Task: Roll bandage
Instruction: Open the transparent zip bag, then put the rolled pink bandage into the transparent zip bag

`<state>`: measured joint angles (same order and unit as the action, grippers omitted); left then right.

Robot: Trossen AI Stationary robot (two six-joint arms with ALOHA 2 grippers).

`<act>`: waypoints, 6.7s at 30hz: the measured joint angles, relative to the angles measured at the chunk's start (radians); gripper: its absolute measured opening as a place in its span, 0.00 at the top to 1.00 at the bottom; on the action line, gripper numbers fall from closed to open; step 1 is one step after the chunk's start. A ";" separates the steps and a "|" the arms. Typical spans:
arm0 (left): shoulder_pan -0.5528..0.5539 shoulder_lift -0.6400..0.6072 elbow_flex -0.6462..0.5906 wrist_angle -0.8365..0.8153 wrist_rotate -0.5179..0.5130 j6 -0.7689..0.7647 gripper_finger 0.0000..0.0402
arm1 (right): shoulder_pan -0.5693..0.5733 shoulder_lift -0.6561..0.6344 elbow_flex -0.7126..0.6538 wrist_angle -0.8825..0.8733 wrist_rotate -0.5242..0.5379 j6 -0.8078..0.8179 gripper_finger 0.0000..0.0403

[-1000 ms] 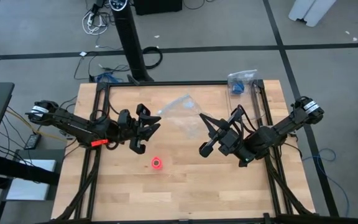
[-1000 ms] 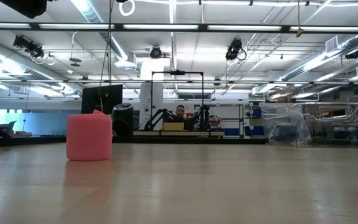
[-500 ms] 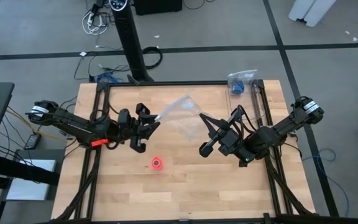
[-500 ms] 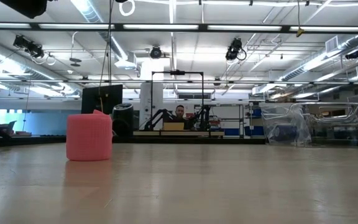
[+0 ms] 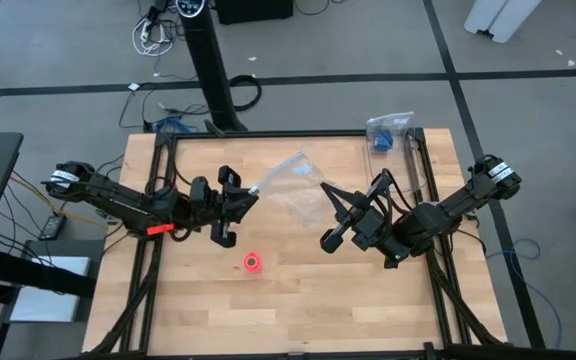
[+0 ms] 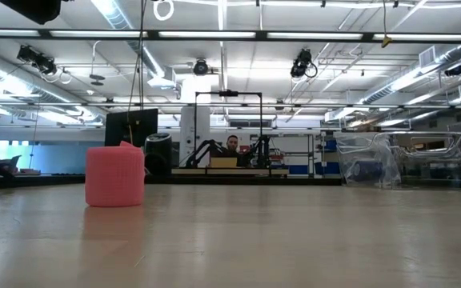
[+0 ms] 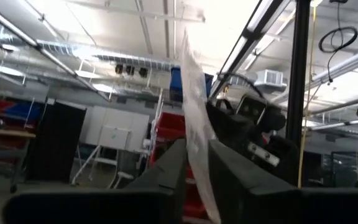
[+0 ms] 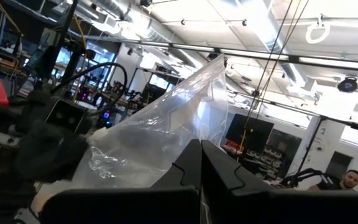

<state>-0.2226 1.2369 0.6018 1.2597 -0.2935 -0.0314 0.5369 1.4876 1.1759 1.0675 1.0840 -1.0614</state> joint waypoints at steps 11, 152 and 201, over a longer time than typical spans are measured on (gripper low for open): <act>0.000 -0.001 0.000 -0.003 0.000 0.085 0.99 | -0.001 0.000 0.000 -0.126 0.005 0.115 0.99; 0.019 0.113 0.270 -1.216 0.057 -0.001 1.00 | -0.167 0.039 0.001 -1.751 -0.629 1.426 0.95; -0.022 -0.212 0.027 -0.888 0.105 0.094 1.00 | 0.123 -0.163 -0.488 -0.516 -0.042 1.049 0.78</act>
<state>-0.2443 1.0249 0.6289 0.3721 -0.1888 0.0631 0.6601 1.3251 0.6880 0.5517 1.0424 -0.0119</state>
